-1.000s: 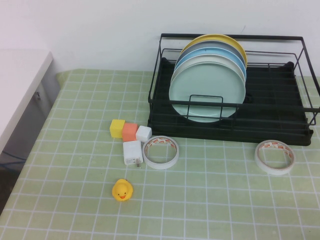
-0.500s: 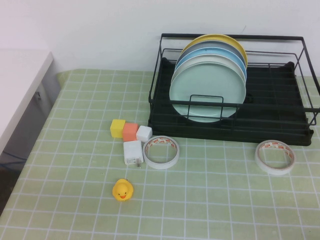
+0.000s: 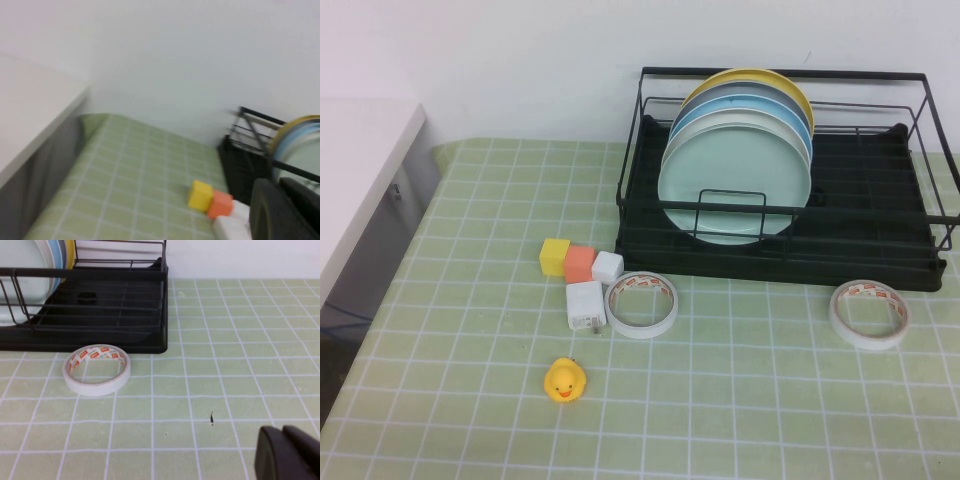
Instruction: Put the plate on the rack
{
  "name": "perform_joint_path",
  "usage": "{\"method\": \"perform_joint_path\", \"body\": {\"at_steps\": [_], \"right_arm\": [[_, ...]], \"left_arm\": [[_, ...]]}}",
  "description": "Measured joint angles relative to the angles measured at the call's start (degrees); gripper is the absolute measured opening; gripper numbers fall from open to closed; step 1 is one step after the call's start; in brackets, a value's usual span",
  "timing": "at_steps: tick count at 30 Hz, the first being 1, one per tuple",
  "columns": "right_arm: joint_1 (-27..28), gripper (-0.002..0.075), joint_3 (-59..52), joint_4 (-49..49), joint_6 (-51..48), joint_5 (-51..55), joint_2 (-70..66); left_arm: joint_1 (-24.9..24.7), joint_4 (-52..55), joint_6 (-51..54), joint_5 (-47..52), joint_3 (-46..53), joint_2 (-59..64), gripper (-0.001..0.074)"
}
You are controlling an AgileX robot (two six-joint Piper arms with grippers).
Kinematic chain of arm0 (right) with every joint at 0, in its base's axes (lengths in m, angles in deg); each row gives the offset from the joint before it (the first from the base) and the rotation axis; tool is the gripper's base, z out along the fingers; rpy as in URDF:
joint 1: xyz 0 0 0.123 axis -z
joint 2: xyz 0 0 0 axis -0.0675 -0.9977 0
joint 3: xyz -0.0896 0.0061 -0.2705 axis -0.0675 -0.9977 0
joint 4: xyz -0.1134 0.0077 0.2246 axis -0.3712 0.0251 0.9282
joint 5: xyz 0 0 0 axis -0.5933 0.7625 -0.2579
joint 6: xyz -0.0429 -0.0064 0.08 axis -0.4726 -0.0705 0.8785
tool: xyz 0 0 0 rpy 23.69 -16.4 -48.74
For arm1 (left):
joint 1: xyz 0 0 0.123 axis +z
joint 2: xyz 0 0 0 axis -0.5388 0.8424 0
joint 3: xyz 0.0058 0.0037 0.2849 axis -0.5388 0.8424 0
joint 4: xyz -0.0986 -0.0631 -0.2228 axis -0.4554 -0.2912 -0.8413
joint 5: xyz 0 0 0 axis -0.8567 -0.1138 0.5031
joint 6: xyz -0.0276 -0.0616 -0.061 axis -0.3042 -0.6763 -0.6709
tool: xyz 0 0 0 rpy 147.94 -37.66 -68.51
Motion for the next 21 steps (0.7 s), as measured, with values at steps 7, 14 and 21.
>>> {"method": "perform_joint_path", "body": {"at_steps": [7, 14, 21], "right_arm": [[0.0, -0.0001, 0.0, 0.0, 0.0, 0.1, 0.0], [0.0, -0.0001, 0.0, -0.1, 0.0, 0.1, 0.0], [0.0, -0.0001, 0.0, -0.1, 0.0, 0.1, 0.0]], "left_arm": [[9.1, 23.1, -22.0, 11.2, 0.0, -5.6, -0.0001], [6.2, 27.3, -20.0, 18.7, 0.0, -7.7, -0.0001], [0.2, 25.1, -13.1, 24.9, 0.0, -7.7, -0.0002]]}}
